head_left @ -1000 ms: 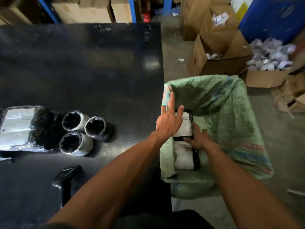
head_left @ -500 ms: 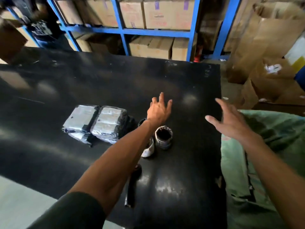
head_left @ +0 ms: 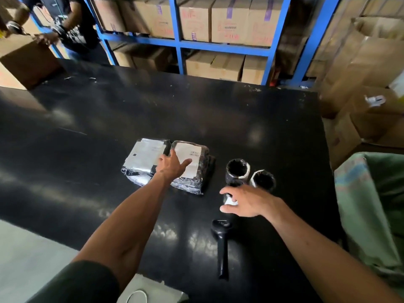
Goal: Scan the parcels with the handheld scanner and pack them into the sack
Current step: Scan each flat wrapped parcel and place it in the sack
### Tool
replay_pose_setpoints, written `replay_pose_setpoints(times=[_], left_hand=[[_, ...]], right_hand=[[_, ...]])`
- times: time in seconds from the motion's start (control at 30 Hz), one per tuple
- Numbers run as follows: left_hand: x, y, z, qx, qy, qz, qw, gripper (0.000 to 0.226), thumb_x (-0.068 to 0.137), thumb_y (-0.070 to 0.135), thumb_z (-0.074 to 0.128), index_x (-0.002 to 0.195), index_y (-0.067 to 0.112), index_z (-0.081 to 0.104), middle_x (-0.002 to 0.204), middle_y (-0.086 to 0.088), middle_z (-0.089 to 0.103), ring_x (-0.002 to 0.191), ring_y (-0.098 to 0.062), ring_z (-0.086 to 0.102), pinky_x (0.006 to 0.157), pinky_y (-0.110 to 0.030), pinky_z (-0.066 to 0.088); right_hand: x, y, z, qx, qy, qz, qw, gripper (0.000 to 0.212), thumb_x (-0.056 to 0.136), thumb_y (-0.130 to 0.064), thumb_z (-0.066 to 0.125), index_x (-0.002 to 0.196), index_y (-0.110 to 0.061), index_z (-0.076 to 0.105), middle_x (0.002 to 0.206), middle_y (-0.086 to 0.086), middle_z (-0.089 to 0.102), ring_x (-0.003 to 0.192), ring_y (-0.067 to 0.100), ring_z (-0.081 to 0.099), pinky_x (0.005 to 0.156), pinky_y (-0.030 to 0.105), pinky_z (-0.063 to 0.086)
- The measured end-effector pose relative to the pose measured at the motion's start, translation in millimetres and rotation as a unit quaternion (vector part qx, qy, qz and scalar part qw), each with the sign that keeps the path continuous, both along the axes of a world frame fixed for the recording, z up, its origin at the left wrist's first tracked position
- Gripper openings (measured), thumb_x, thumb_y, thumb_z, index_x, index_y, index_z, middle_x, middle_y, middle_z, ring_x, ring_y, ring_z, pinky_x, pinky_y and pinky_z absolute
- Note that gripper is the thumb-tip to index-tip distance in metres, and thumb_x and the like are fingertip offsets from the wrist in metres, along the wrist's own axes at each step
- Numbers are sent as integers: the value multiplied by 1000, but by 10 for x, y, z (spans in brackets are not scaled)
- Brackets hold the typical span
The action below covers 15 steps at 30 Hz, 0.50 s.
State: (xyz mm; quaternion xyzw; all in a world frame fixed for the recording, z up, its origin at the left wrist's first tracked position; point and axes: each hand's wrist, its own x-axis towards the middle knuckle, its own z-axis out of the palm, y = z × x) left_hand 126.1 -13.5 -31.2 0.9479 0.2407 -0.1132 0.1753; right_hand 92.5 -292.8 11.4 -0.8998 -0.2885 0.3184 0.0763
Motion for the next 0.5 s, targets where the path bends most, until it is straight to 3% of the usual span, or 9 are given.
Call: replay_pose_setpoints(times=[0.17,0.33,0.4,0.5], left_hand=[[52,81,-262,-41,14,-11,999,98,86,71,58,158,20,15,147,-27,33,134,-46,38,108,-57,38],[170,122,-305,-105,8,9,994,125,73,63,79,159,23,-2,141,-28,40,127,-46,48,106,-53,41],[209,184,-320,-127,11,11,992,135,65,63,84,159,27,-6,140,-28,43,127,-46,49,108,-53,42],[150,238,-280,-134,1,14,991,147,52,71,85,157,35,-12,142,-29,40,128,-48,47,108,-56,42]], right_hand=[[-412,209,-393,-53,74,-86,992,79,89,-67,59,155,-36,30,150,7,51,133,30,53,104,44,46],[-757,251,-658,-92,146,-187,967,98,86,-64,66,161,-29,14,155,15,42,139,34,47,109,44,42],[-834,233,-734,-70,170,-247,951,106,83,-61,71,162,-29,9,154,15,43,138,33,48,108,42,42],[-909,248,-784,17,200,-349,915,103,77,-43,79,160,-33,19,142,7,53,123,24,57,96,32,45]])
